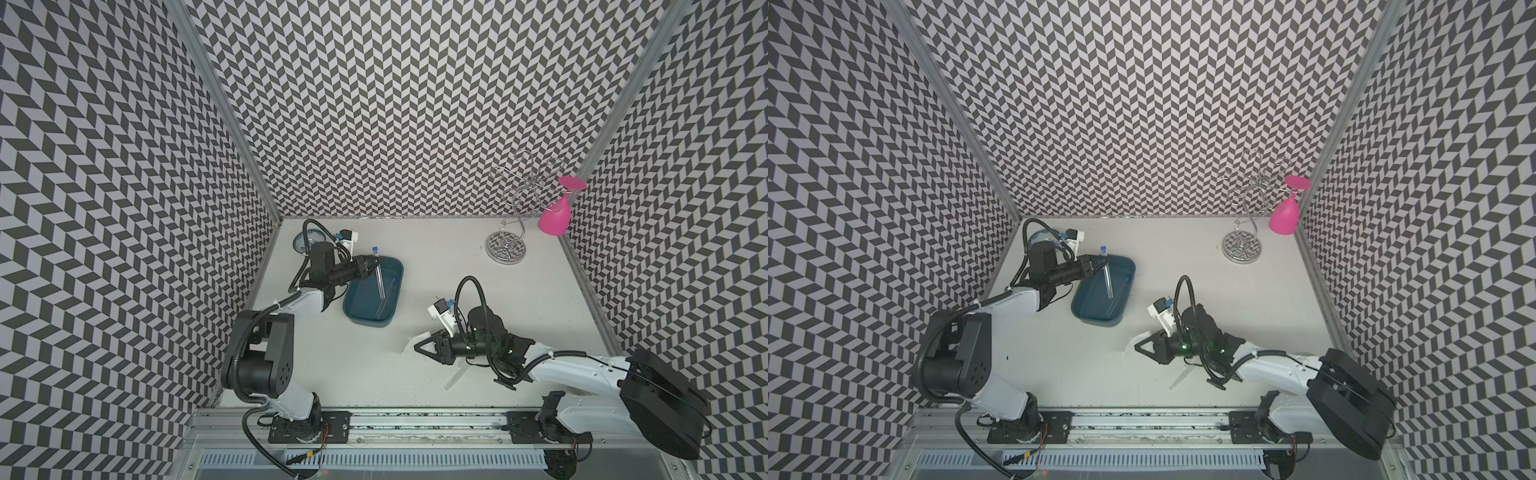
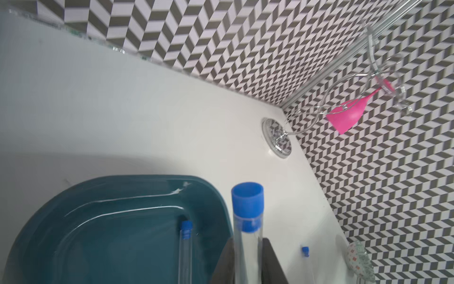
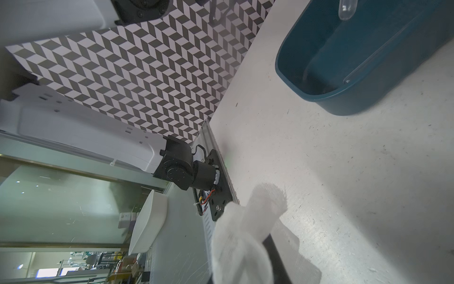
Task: Wipe the exteriors of test tubes
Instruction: Place the test tube in the storage box.
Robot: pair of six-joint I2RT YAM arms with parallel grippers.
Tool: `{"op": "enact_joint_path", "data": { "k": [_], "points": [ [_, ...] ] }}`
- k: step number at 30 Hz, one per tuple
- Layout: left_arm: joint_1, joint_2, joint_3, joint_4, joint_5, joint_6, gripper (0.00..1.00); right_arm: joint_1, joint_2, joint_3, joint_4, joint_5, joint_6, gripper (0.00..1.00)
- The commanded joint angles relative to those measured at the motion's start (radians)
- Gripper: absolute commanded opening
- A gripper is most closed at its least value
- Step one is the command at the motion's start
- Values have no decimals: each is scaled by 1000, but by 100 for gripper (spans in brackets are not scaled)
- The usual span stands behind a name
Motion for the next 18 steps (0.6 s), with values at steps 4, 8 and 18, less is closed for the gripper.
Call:
{"op": "enact_joint_path", "data": {
  "k": [4, 8, 18],
  "points": [
    [-27, 110, 136, -224, -123, 203, 20, -44, -48, -42, 6, 28, -18, 18],
    [-65, 173, 213, -308, -195, 257, 26, -60, -45, -36, -38, 51, -34, 18],
    [-96, 124, 210, -334, -278, 287, 44, -63, 114, 73, -83, 103, -43, 18]
  ]
}}
